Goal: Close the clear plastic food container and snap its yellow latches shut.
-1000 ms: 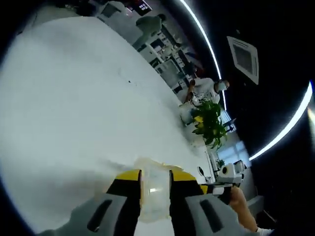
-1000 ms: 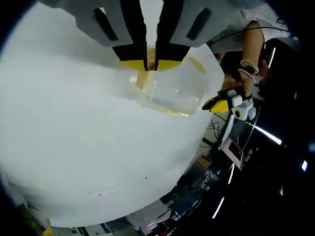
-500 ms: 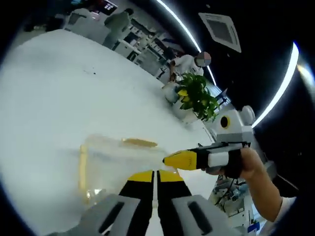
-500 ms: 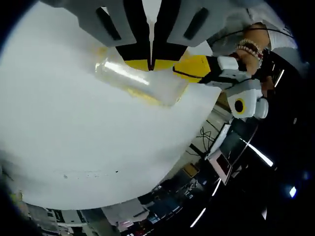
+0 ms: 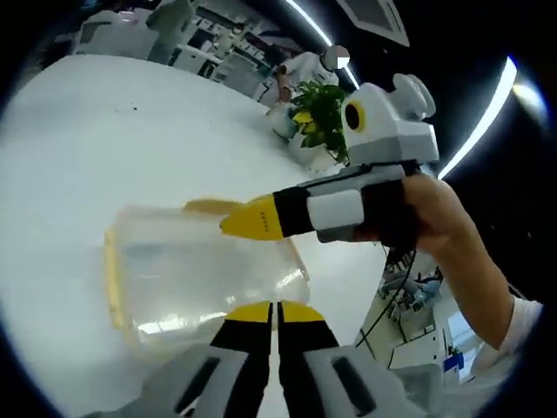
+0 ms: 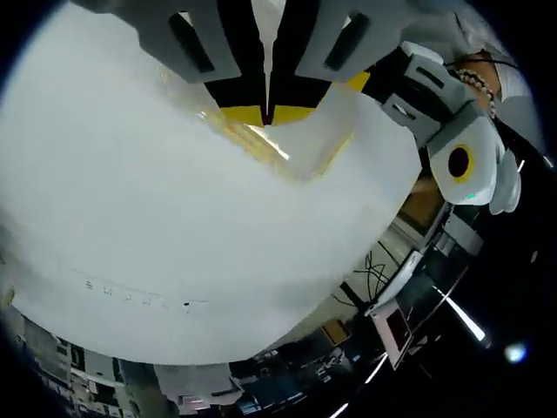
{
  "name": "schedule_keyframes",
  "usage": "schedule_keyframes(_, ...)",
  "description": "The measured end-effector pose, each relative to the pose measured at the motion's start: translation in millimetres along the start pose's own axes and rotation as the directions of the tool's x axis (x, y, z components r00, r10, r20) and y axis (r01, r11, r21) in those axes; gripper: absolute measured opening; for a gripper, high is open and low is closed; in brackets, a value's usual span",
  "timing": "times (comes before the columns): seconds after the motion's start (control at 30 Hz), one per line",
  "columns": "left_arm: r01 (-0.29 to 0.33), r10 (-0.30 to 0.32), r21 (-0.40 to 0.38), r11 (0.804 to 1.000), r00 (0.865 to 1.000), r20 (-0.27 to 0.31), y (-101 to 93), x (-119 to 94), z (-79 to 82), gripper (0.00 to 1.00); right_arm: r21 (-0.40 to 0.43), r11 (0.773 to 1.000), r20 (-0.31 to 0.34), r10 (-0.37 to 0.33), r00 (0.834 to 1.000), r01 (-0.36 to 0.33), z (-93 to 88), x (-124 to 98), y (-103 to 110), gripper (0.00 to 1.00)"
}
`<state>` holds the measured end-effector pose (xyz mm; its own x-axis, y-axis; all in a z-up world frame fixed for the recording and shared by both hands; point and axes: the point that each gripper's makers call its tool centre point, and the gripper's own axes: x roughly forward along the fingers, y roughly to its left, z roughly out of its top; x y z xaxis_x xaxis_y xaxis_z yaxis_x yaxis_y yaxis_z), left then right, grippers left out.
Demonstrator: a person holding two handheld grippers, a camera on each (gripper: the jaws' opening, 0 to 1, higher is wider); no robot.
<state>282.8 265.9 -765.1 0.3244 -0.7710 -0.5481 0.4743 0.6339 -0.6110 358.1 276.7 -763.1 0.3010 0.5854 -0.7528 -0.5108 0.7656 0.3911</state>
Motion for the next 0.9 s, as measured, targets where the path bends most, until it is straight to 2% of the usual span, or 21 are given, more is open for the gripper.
schedule_keyframes(0.17, -0.006, 0.006, 0.013, 1.0, 1.0, -0.022, 1.4, 0.8, -4.9, 0.0, 0.004, 0.999, 0.036, -0.048, 0.998, 0.048, 18.9, 5.8, -10.0, 0.0)
schedule_keyframes(0.33, -0.006, 0.007, 0.02, 1.0, 0.999, -0.033, 0.9, 0.6, -7.0, 0.0, 0.027, 0.995, 0.037, -0.099, 0.994, 0.098, 20.9, 13.3, -22.8, 0.0)
schedule_keyframes(0.4, -0.005, 0.006, 0.026, 1.0, 0.999, -0.05, 1.1, 0.5, -9.8, 0.0, 0.034, 0.992, 0.014, -0.123, 0.992, 0.122, 15.8, 19.0, -31.4, 0.0)
schedule_keyframes(0.43, -0.003, 0.004, 0.027, 1.0, 0.998, -0.057, 0.5, 0.7, -11.3, 0.0, 0.051, 0.993, 0.006, -0.109, 0.994, 0.109, 12.8, 22.9, -33.3, 0.0)
schedule_keyframes(0.47, 0.004, -0.002, 0.024, 1.0, 0.998, -0.056, -1.3, 0.9, -11.1, 0.0, 0.088, 0.992, 0.041, -0.09, 0.995, 0.086, 16.9, 25.7, -31.4, 0.0)
schedule_keyframes(0.53, 0.025, -0.023, 0.02, 0.999, 0.997, -0.07, -6.2, 1.6, -13.6, 0.0, 0.179, 0.982, 0.04, -0.067, 0.997, 0.059, 15.4, 25.0, -32.2, 0.0)
schedule_keyframes(0.63, 0.021, -0.018, 0.038, 0.999, 0.995, -0.1, -6.6, -1.0, -18.1, 0.0, 0.173, 0.983, 0.066, -0.074, 0.995, 0.062, 21.6, 17.0, -34.6, 0.0)
schedule_keyframes(0.7, -0.029, 0.032, 0.069, 0.997, 0.999, -0.043, 0.8, -4.6, -6.8, 0.0, 0.158, 0.986, 0.084, -0.057, 0.995, 0.043, 27.8, 7.9, -30.2, 0.0)
schedule_keyframes(0.73, -0.051, 0.053, 0.079, 0.996, 0.999, -0.014, 3.4, -6.9, -0.9, 0.0, 0.158, 0.987, 0.112, -0.022, 0.993, 0.004, 34.2, 1.1, -23.0, 0.0)
schedule_keyframes(0.8, -0.069, 0.065, 0.108, 0.992, 0.997, 0.043, 5.1, -14.3, 12.8, 0.0, 0.118, 0.992, 0.154, 0.018, 0.988, -0.037, 43.3, -10.2, -12.6, 0.0)
schedule_keyframes(0.83, -0.082, 0.073, 0.112, 0.99, 0.994, 0.087, 5.5, -19.2, 21.6, 0.0, 0.101, 0.994, 0.155, 0.023, 0.988, -0.039, 44.0, -12.1, -11.1, 0.0)
schedule_keyframes(0.9, -0.078, 0.063, 0.134, 0.988, 0.992, 0.11, 2.3, -24.8, 26.5, 0.0, 0.011, 0.999, 0.124, 0.039, 0.992, -0.041, 43.1, -19.1, -5.1, 0.0)
